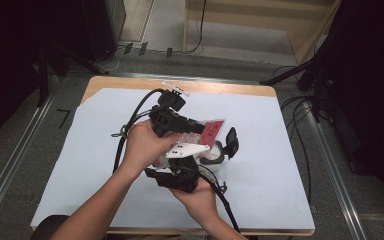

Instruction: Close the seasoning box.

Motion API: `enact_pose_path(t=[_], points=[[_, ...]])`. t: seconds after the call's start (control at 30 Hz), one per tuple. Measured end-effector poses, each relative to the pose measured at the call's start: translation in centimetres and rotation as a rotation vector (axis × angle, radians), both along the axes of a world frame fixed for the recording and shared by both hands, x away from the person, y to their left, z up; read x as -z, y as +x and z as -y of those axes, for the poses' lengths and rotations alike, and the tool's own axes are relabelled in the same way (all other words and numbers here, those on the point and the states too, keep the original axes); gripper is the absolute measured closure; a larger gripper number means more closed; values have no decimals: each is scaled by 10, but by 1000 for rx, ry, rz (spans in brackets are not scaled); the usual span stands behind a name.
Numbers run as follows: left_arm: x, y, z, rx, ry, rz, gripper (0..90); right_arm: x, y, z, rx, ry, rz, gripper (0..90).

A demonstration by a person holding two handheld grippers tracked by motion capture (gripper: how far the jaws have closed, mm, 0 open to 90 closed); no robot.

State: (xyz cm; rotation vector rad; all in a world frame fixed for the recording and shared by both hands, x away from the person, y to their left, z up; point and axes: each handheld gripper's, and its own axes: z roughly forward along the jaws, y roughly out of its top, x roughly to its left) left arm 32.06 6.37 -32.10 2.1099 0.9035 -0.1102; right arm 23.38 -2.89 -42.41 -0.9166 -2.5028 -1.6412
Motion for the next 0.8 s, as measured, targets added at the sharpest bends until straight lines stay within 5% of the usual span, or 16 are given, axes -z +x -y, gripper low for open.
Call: enact_pose_path(t=[0.8], points=[[-2,-1,0,2,2,0,772,0,-1,0,0,4,12,634]])
